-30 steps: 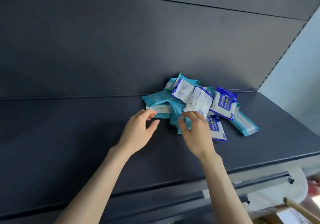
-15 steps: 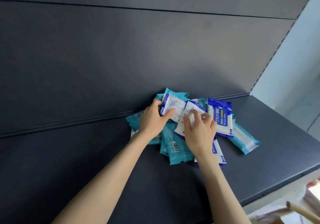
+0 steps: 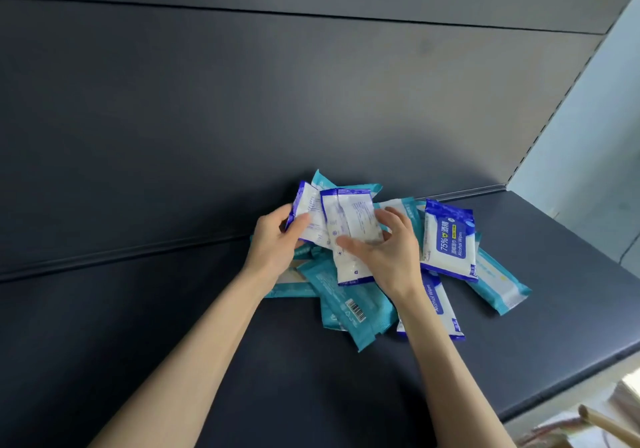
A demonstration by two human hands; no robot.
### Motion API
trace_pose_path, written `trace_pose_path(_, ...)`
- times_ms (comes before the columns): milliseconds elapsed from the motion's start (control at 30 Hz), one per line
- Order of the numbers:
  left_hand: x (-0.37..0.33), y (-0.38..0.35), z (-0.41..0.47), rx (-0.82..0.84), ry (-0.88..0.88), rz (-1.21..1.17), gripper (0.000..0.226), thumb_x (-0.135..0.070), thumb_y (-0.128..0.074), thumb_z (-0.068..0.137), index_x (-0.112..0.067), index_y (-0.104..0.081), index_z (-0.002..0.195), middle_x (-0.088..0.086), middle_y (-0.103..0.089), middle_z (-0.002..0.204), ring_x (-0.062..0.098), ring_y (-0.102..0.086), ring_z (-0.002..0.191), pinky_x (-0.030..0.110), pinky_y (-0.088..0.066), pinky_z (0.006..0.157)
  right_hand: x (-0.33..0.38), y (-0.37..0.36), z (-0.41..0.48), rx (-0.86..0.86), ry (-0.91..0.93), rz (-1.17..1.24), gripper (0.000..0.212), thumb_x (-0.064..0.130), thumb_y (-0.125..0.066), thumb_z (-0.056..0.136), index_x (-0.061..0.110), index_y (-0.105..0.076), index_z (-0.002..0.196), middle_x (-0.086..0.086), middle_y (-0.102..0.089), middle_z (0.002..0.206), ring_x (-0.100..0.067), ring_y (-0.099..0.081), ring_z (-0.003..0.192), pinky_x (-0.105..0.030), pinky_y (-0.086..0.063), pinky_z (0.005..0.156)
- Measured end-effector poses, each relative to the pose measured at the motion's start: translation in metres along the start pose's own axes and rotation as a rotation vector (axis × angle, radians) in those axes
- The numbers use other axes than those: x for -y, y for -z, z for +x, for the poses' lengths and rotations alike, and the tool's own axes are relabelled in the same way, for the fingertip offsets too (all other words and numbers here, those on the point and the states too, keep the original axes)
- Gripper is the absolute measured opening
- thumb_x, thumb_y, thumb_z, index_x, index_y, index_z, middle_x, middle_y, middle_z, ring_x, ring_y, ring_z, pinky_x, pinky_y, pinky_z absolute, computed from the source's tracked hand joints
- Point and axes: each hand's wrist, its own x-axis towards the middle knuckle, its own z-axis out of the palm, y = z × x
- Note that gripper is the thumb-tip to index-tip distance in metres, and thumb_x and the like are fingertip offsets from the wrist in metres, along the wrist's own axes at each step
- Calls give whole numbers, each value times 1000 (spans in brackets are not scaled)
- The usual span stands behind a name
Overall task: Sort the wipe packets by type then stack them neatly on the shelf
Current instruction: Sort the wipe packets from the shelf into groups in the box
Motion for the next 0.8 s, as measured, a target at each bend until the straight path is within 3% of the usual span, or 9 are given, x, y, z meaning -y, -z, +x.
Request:
trace_pose_path(133, -5, 5, 1, -119, 54, -246, 9, -9, -56, 94, -8, -64, 92, 5, -70, 90, 15, -69, 85, 28, -57, 72, 12, -5, 10, 105, 44, 148, 65, 25, -91, 57, 27, -51, 109, 9, -59, 110, -15, -60, 99, -31, -53, 81)
trace_pose_path(267, -15, 9, 6, -98, 19, -239, 14, -15, -52, 96, -7, -64, 95, 3, -70, 87, 11, -67, 82, 28, -57, 69, 22, -11, 17, 182, 150, 209, 57, 20, -89, 61, 36, -48, 97, 7, -61, 111, -11, -58, 101, -29, -53, 74)
trace_pose_path(367, -17, 12, 11, -70, 37, -223, 20, -22, -46, 99, -14, -65, 95, -1, -70, 86, 8, -65, 81, 27, -57, 70, 28, -14, 23, 243, 121, 224, 60, 18, -88, 62, 29, -46, 104, 8, -59, 110, -5, -60, 95, -22, -54, 67)
trace_pose_path(467, -13, 18, 13, -21, 53, -182, 27, -30, -40, 101, -16, -64, 99, -1, -69, 99, 8, -65, 95, 25, -53, 83, 27, -15, 31, 231, 44, 180, 65, 23, -88, 62, 16, -48, 112, 2, -63, 105, -16, -64, 93, -35, -57, 73)
trace_pose_path(567, 2, 29, 12, 21, 40, 220, 32, -38, -41, 99, -19, -59, 116, -8, -62, 116, 6, -55, 114, 16, -38, 90, 18, -8, 37, 172, 3, 125, 42, 27, -86, 66, 14, -57, 94, 0, -70, 89, -21, -69, 82, -45, -56, 75)
trace_pose_path(700, 19, 41, 15, 150, 99, 837, 53, -45, -47, 95, -16, -43, 139, -1, -45, 142, 18, -39, 131, 36, -29, 108, 5, -2, 35, 230, -102, 172, 50, 27, -81, 74, 9, -51, 109, -1, -72, 95, -16, -71, 80, -47, -57, 77)
trace_pose_path(800, 12, 45, 23, 210, 157, 1023, 66, -56, -59, 84, -19, -45, 137, 0, -50, 137, 21, -43, 127, 39, -28, 106, -1, -3, 32, 218, -130, 208, 52, 24, -80, 76, 10, -46, 113, -4, -70, 101, -16, -71, 81, -43, -59, 75)
